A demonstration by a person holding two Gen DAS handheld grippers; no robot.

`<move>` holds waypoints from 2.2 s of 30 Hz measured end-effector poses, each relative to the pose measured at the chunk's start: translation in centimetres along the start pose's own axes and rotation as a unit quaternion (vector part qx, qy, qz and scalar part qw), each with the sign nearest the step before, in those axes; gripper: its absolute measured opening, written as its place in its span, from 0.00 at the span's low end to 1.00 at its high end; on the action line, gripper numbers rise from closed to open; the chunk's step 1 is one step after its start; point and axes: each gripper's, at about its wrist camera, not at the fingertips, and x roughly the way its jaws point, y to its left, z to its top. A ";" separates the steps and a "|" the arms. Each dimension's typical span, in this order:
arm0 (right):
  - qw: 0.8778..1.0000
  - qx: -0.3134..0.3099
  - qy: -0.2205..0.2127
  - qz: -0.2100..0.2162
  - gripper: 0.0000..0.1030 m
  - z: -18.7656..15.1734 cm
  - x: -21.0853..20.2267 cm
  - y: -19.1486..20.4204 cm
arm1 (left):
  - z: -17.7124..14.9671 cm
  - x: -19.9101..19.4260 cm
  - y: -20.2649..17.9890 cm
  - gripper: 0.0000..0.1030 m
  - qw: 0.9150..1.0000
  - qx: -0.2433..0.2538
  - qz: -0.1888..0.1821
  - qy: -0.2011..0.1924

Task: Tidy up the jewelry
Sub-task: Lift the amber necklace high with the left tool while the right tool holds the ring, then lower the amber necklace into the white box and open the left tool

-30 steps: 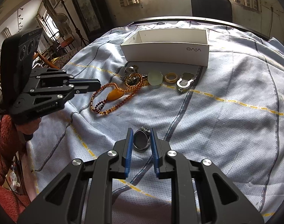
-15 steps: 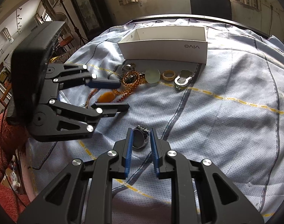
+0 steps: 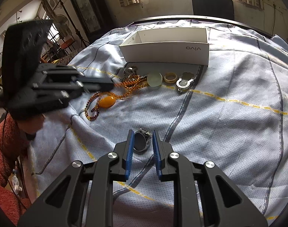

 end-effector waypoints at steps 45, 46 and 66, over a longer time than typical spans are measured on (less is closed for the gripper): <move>0.994 0.038 -0.075 -0.073 0.18 16.3 -2.8 -1.2 | 19.9 -13.6 5.4 0.03 0.975 -0.130 0.085 -0.162; 0.994 0.042 -0.070 -0.072 0.18 16.6 -1.7 -1.7 | 20.1 -12.9 5.5 0.03 0.975 -0.131 0.085 -0.156; 0.995 0.085 -0.038 -0.039 0.56 13.6 2.0 -5.5 | 11.7 0.8 7.5 0.55 0.988 -0.110 0.106 -0.014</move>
